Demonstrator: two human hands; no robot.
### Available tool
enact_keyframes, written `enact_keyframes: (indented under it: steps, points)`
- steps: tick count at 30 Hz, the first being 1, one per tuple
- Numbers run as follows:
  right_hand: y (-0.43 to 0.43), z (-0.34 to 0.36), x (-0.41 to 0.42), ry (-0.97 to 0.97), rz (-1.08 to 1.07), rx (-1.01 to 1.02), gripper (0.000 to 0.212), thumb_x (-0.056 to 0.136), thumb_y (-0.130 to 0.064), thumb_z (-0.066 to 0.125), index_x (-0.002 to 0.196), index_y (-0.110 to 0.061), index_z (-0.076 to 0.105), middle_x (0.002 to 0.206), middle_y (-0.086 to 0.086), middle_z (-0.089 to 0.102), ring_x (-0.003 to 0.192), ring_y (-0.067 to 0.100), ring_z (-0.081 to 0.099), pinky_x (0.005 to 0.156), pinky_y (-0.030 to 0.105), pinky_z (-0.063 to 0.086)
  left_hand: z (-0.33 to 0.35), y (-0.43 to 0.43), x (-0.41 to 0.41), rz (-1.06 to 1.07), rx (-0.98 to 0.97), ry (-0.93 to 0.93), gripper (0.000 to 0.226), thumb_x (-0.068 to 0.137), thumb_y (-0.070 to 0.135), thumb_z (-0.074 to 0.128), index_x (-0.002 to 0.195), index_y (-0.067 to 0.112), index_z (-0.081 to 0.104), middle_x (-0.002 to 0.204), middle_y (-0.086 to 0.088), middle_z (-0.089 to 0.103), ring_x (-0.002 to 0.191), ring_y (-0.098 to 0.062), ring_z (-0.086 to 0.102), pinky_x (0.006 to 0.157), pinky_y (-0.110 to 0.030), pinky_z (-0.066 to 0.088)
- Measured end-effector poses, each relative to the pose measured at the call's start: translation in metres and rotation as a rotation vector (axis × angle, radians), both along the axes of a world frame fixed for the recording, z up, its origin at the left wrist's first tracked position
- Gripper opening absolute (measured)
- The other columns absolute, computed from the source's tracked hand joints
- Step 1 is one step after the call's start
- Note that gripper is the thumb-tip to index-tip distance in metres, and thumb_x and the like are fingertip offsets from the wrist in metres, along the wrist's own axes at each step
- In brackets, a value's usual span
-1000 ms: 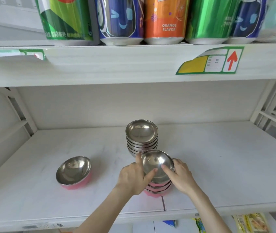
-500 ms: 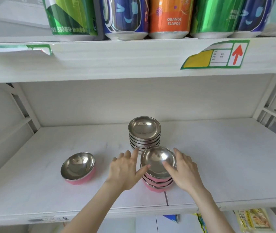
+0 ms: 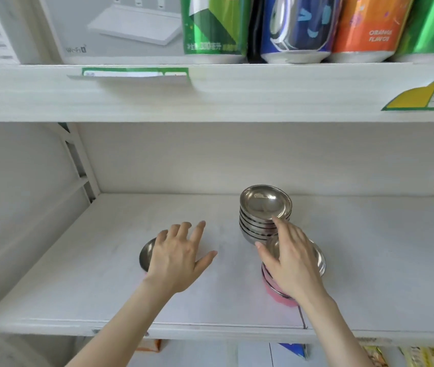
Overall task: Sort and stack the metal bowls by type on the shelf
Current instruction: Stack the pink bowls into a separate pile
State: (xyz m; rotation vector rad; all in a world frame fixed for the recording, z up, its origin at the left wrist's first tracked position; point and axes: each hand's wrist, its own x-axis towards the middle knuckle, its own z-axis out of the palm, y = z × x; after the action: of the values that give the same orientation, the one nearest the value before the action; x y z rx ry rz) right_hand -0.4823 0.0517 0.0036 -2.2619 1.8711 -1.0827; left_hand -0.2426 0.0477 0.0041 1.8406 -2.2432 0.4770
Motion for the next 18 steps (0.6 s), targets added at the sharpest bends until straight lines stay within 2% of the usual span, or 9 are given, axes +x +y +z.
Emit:
enact_keyframes:
  steps: [5,7,10,15,18]
  points:
    - [0.012,-0.007,0.042,0.058,-0.025,-0.009,0.062,0.087,-0.038,0.064,0.136,-0.002,0.048,0.133,0.014,0.057,0.125,0.033,0.049,0.107,0.041,0.037,-0.001,0.002,0.041,-0.016,0.004,-0.029,0.072,0.084,0.065,0.033,0.137,0.018,0.050,0.119,-0.009,0.063,0.102,-0.031,0.060,0.086,-0.044,0.048]
    - [0.018,-0.010,0.060,0.054,-0.043,-0.002,0.060,0.087,-0.038,0.063,0.134,-0.002,0.050,0.131,0.013,0.058,0.124,0.033,0.050,0.107,0.043,0.037,0.000,0.004,0.059,-0.031,0.005,-0.021,0.071,0.084,0.064,0.035,0.135,0.018,0.052,0.116,-0.009,0.064,0.100,-0.031,0.061,0.084,-0.044,0.049]
    - [0.022,-0.017,0.088,0.047,-0.049,0.017,0.060,0.088,-0.039,0.062,0.134,-0.003,0.049,0.133,0.012,0.058,0.124,0.032,0.049,0.107,0.042,0.037,-0.001,0.005,0.087,-0.052,0.015,-0.024,0.074,0.083,0.064,0.030,0.133,0.016,0.055,0.113,-0.010,0.065,0.097,-0.033,0.062,0.083,-0.044,0.050]
    - [0.011,-0.036,0.129,0.093,-0.040,0.127,0.066,0.091,-0.048,0.050,0.143,-0.008,0.038,0.144,0.010,0.048,0.136,0.027,0.038,0.114,0.038,0.027,-0.011,-0.003,0.125,-0.070,0.051,-0.026,0.079,0.082,0.066,0.022,0.134,0.017,0.054,0.117,-0.013,0.064,0.101,-0.035,0.061,0.085,-0.047,0.049]
    - [-0.002,-0.046,0.147,0.102,-0.047,0.192,0.068,0.092,-0.052,0.047,0.145,-0.011,0.035,0.146,0.008,0.046,0.138,0.024,0.036,0.115,0.039,0.025,-0.020,-0.014,0.144,-0.058,0.063,-0.051,0.081,0.082,0.068,0.017,0.137,0.019,0.050,0.119,-0.011,0.063,0.103,-0.032,0.060,0.084,-0.043,0.048]
